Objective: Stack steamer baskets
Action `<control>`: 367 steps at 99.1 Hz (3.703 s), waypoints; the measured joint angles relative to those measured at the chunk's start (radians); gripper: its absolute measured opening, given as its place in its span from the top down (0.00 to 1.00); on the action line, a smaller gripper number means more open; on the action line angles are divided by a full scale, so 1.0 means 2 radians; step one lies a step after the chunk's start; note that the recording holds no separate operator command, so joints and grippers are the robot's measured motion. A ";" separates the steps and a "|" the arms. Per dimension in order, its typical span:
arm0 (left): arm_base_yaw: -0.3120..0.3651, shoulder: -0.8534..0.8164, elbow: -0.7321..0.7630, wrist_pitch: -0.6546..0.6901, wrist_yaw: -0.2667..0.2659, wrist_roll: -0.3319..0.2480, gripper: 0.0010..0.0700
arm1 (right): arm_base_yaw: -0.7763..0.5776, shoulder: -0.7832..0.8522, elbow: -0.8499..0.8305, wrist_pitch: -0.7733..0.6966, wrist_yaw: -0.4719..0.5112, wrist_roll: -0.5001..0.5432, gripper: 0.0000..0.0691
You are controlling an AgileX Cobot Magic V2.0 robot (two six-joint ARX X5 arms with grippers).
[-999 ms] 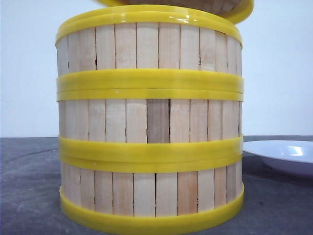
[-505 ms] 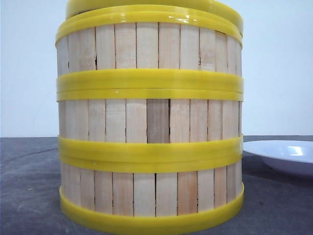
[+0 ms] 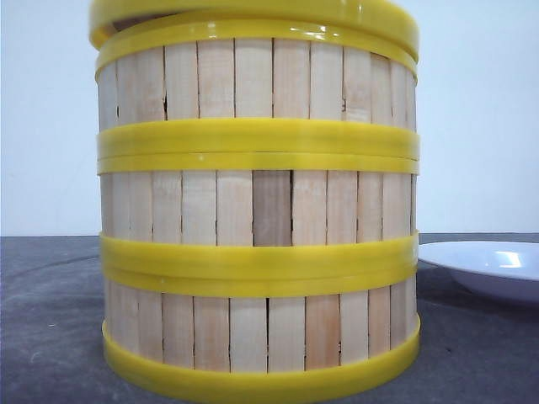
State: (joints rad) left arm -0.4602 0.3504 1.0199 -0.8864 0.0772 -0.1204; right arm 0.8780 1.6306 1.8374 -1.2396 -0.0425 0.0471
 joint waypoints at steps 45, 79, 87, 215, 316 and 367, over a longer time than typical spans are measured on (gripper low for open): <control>0.000 0.000 0.000 0.000 0.000 0.000 0.50 | -0.002 0.006 0.000 0.000 0.004 0.000 0.92; 0.000 0.000 0.000 0.000 0.000 0.000 0.50 | -0.002 0.013 0.000 0.003 0.004 -0.003 0.92; 0.000 0.000 0.000 0.000 0.000 0.000 0.50 | -0.002 0.016 0.000 0.003 0.004 -0.003 0.82; 0.000 0.003 0.000 0.011 0.000 0.000 0.50 | 0.102 -0.316 -0.079 -0.016 0.274 0.072 0.27; 0.000 0.008 0.000 0.000 0.000 0.000 0.96 | 0.126 -0.422 -0.235 0.053 0.298 0.158 0.98; 0.000 0.008 0.000 0.000 0.000 0.000 0.96 | 0.126 -0.422 -0.235 0.053 0.298 0.158 0.98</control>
State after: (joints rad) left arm -0.4602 0.3664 1.0199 -0.8864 0.0772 -0.1211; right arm 1.1305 0.7868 1.3678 -1.1328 0.5533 0.3634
